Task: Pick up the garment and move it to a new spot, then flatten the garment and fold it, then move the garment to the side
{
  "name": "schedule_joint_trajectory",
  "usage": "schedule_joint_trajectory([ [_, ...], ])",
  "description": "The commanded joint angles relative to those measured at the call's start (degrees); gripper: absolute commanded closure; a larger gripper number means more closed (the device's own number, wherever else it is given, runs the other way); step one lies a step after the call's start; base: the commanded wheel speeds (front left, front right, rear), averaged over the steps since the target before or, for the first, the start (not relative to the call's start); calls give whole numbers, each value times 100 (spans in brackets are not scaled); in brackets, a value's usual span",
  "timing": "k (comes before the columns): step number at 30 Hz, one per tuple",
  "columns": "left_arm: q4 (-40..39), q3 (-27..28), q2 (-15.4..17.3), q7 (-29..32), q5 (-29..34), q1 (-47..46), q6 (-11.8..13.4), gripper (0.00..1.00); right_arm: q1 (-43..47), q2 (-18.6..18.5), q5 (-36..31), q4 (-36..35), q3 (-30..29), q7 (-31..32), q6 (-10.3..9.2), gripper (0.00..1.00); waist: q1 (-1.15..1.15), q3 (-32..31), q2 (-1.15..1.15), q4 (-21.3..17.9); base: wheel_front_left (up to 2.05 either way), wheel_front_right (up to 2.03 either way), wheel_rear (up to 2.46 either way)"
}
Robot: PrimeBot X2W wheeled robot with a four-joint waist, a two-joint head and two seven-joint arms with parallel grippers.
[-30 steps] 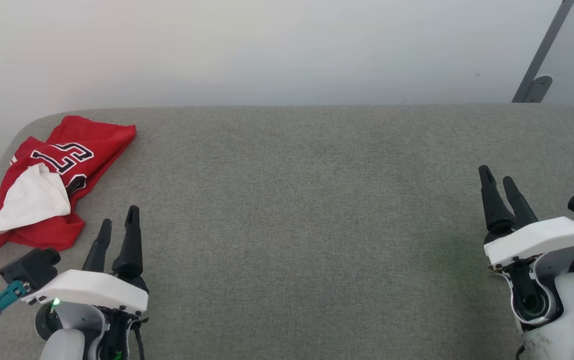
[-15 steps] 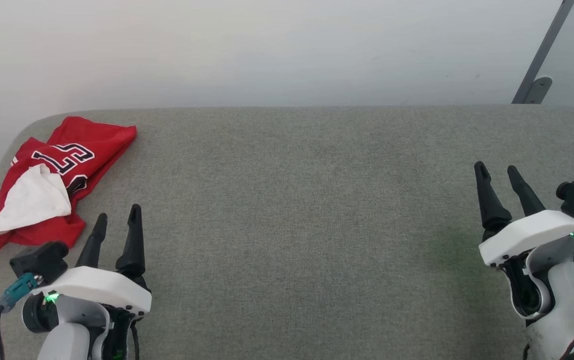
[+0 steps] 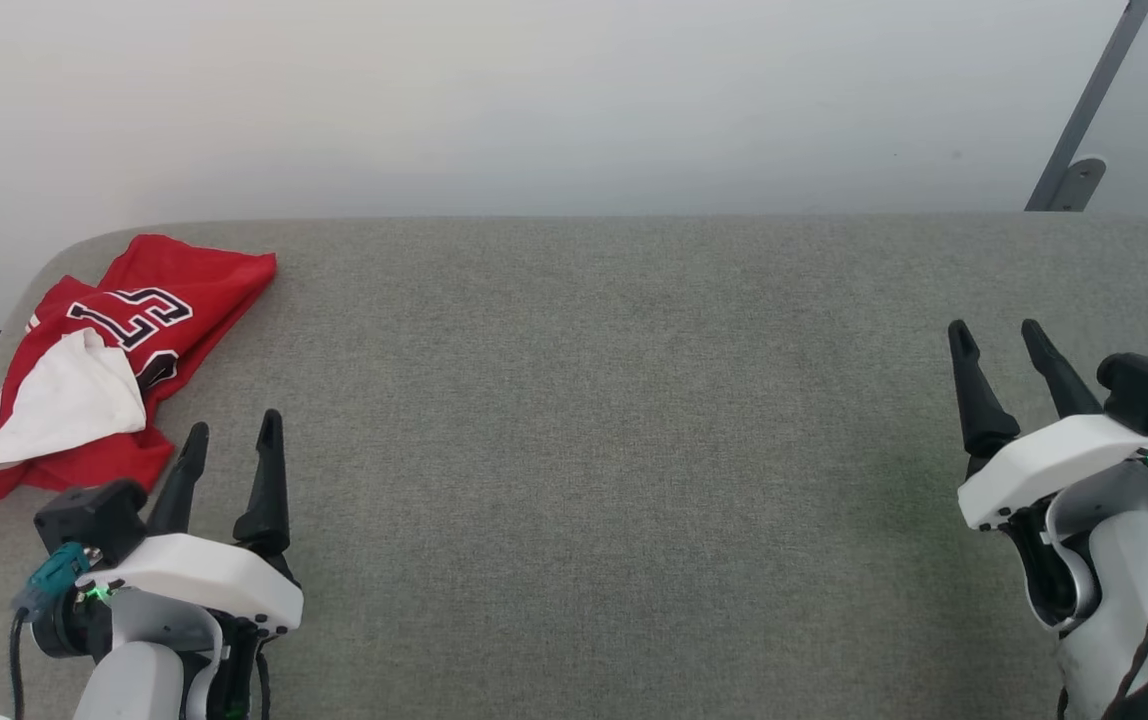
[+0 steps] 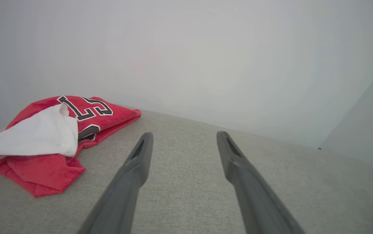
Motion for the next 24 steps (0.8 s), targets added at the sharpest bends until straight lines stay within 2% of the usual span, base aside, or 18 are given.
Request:
schedule_joint_trajectory([
  [1,10,16,48,-62,193,-154,-43,0,-149,-44,-167,24,-11,-72,8,0,0,-3,0,2,0,0,0],
  [24,617,-32,100,-337,970,-295,-174,0,-291,-153,-1144,296,-36,-337,6,0,0,-63,0,36,0,0,0],
])
